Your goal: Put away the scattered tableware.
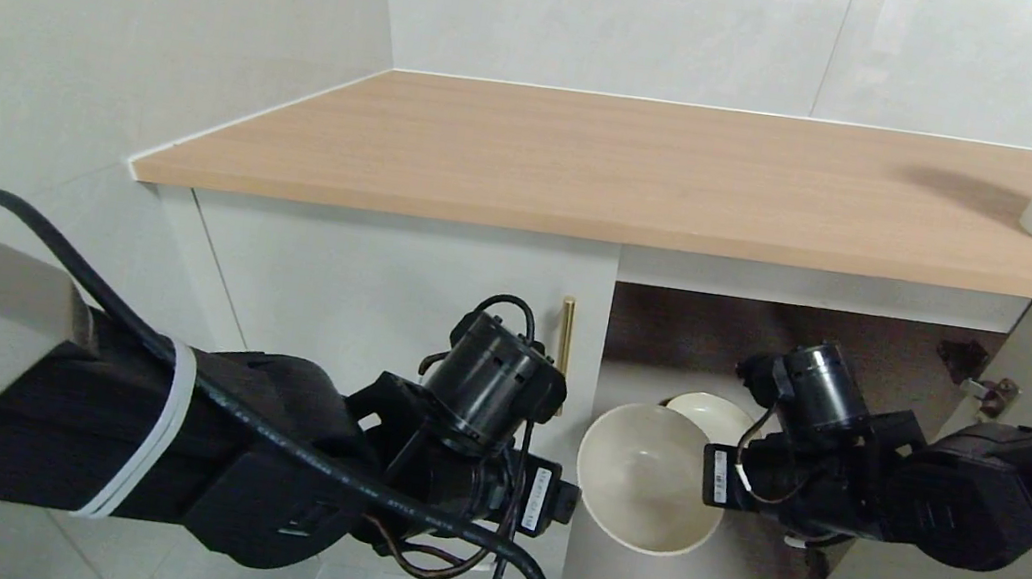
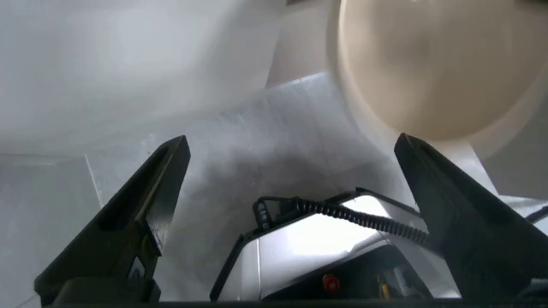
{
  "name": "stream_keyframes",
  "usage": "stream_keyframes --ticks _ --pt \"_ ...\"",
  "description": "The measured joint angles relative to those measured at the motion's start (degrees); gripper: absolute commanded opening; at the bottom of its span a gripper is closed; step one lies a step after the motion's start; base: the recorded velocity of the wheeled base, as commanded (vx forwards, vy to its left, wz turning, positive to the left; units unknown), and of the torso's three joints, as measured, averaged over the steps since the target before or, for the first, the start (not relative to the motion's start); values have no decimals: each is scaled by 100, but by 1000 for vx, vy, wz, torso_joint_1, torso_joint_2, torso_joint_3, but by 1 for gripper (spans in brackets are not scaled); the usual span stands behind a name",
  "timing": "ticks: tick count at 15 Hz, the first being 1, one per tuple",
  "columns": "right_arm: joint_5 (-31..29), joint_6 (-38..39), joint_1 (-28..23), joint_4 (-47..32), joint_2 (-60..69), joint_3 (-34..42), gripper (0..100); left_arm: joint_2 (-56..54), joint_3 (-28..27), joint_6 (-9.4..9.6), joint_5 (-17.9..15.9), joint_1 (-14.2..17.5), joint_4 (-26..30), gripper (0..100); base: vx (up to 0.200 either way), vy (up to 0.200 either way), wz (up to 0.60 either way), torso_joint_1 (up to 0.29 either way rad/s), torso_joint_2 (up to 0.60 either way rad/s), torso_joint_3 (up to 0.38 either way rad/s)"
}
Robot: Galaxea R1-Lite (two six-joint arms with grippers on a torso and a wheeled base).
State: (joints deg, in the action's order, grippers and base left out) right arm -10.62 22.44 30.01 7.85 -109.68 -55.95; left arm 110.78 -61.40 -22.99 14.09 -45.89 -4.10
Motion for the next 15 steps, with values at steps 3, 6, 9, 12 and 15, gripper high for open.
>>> stream_keyframes --ticks 3,6,9,12,15 --pt "-221 161 -406 991 -341 20 0 -50 22 9 -4 0 0 100 0 0 0 0 0 0" --pt "-363 255 -723 1552 -647 -5 0 -63 24 9 -9 0 0 100 0 0 0 0 0 0" --pt "-629 310 -1003 2236 -997 -88 0 -57 24 9 -13 0 -2 100 0 0 0 0 0 0" --pt "-673 330 -1185 2321 -1259 -234 0 -46 24 12 -13 0 0 100 0 0 0 0 0 0" --pt "-679 517 -1296 2324 -1406 -380 0 -37 24 12 -13 -4 0 100 0 0 0 0 0 0"
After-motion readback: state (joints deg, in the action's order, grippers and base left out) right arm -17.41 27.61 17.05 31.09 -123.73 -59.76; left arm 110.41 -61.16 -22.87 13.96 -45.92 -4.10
